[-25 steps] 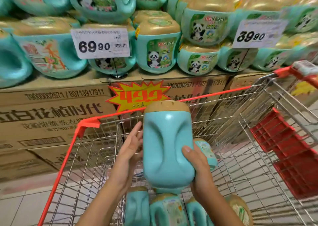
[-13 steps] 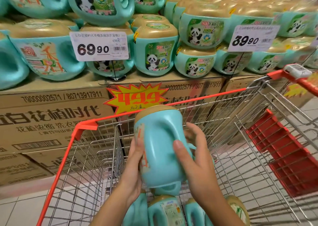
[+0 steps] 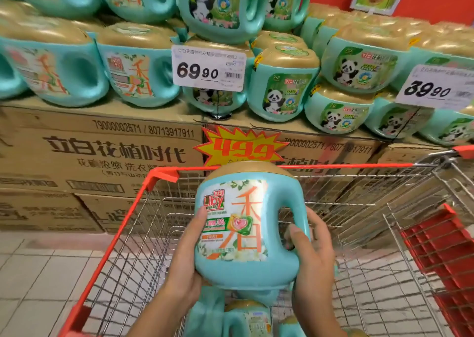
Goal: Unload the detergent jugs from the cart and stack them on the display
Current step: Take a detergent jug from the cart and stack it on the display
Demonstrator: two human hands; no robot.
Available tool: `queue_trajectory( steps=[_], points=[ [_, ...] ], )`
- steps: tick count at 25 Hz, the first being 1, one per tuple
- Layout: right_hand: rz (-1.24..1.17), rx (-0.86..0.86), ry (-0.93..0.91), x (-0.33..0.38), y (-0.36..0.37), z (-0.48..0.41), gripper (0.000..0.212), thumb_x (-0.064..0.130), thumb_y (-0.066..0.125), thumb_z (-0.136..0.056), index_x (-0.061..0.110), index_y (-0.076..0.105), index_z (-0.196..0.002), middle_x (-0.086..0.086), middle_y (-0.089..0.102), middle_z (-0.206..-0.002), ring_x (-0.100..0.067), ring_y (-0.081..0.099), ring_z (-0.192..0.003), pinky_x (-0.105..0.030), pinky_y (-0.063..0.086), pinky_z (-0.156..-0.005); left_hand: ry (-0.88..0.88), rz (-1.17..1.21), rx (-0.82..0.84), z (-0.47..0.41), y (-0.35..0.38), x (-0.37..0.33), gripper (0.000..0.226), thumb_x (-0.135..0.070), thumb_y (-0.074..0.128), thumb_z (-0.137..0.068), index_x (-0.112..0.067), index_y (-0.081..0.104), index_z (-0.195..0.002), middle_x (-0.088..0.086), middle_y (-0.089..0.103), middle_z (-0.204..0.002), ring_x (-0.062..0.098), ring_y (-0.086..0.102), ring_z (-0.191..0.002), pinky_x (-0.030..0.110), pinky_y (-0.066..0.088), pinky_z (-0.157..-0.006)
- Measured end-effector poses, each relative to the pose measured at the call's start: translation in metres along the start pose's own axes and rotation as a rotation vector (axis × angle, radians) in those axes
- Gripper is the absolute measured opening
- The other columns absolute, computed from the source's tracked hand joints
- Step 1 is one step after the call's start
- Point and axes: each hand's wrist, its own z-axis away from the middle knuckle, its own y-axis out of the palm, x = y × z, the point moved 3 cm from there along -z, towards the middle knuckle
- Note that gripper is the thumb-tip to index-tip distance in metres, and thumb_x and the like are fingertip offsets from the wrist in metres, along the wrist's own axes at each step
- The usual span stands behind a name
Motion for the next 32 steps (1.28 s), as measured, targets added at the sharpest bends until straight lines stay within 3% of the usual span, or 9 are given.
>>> queue_trajectory(
  steps=[3,10,14,19,24,26,29,32],
  points=[
    [0.026,0.184,0.090,-0.013,0.025,-0.006,0.033,0.004,0.055,-0.093,0.030,0.066,-0.111,-0.011,0.060,-0.094,-0.011,0.056,-0.067,-0.022,0.049,-0.059,0.142,-0.061,-0.161,0.027,-0.024,-0.014,0.063,-0.051,0.078,-0.069,-0.019,0.065,-0.123,0.014,0.072,-0.114,0.034,0.070,-0.101,0.046,0.060,-0.076],
    [0.043,0.567,0.274,-0.056,0.120,0.057,0.033,0.005,0.052,-0.095,0.029,0.069,-0.111,-0.003,0.059,-0.082,-0.007,0.055,-0.060,-0.018,0.047,-0.051,0.383,-0.052,-0.504,0.111,-0.108,-0.052,0.057,-0.054,0.069,-0.071,-0.020,0.067,-0.116,0.014,0.074,-0.108,0.032,0.073,-0.093,0.034,0.059,-0.064],
    [0.079,0.653,0.290,-0.070,0.174,0.104,0.034,0.011,0.052,-0.098,0.037,0.068,-0.112,-0.003,0.060,-0.098,-0.014,0.054,-0.083,-0.030,0.047,-0.070,0.466,-0.035,-0.592,0.148,-0.158,-0.080,0.052,-0.053,0.067,-0.076,-0.020,0.068,-0.115,0.013,0.074,-0.108,0.031,0.072,-0.094,0.033,0.060,-0.065],
    [0.089,0.684,0.240,-0.089,0.251,0.162,0.030,0.013,0.054,-0.097,0.034,0.070,-0.110,-0.005,0.064,-0.101,-0.018,0.056,-0.083,-0.031,0.046,-0.067,0.491,-0.068,-0.581,0.184,-0.235,-0.132,0.053,-0.053,0.063,-0.076,-0.021,0.066,-0.119,0.010,0.074,-0.108,0.029,0.073,-0.095,0.032,0.059,-0.065],
    [0.017,0.641,0.194,-0.097,0.325,0.215,0.029,0.003,0.048,-0.096,0.020,0.069,-0.108,0.001,0.058,-0.067,-0.008,0.050,-0.055,-0.017,0.042,-0.048,0.475,-0.175,-0.516,0.199,-0.300,-0.206,0.058,-0.056,0.064,-0.073,-0.023,0.063,-0.121,0.006,0.075,-0.108,0.025,0.072,-0.097,0.036,0.060,-0.075],
    [-0.034,0.609,0.177,-0.092,0.348,0.221,0.030,0.000,0.046,-0.095,0.015,0.068,-0.108,0.002,0.049,-0.054,-0.006,0.044,-0.046,-0.014,0.038,-0.043,0.465,-0.187,-0.473,0.194,-0.314,-0.233,0.058,-0.055,0.065,-0.072,-0.024,0.063,-0.120,0.006,0.075,-0.108,0.025,0.073,-0.096,0.034,0.061,-0.072],
    [-0.062,0.543,0.128,-0.084,0.385,0.211,0.029,-0.002,0.045,-0.094,0.012,0.066,-0.109,0.000,0.048,-0.058,-0.008,0.042,-0.048,-0.016,0.038,-0.043,0.459,-0.192,-0.390,0.169,-0.325,-0.276,0.056,-0.054,0.066,-0.072,-0.025,0.064,-0.121,0.007,0.074,-0.110,0.026,0.072,-0.097,0.034,0.061,-0.071],
    [-0.100,0.493,0.070,-0.076,0.427,0.186,0.026,-0.004,0.045,-0.093,0.006,0.063,-0.109,-0.003,0.047,-0.062,-0.010,0.041,-0.051,-0.016,0.037,-0.044,0.478,-0.240,-0.296,0.130,-0.325,-0.326,0.054,-0.051,0.067,-0.075,-0.024,0.064,-0.121,0.008,0.073,-0.112,0.028,0.071,-0.101,0.040,0.060,-0.081]
  ],
)
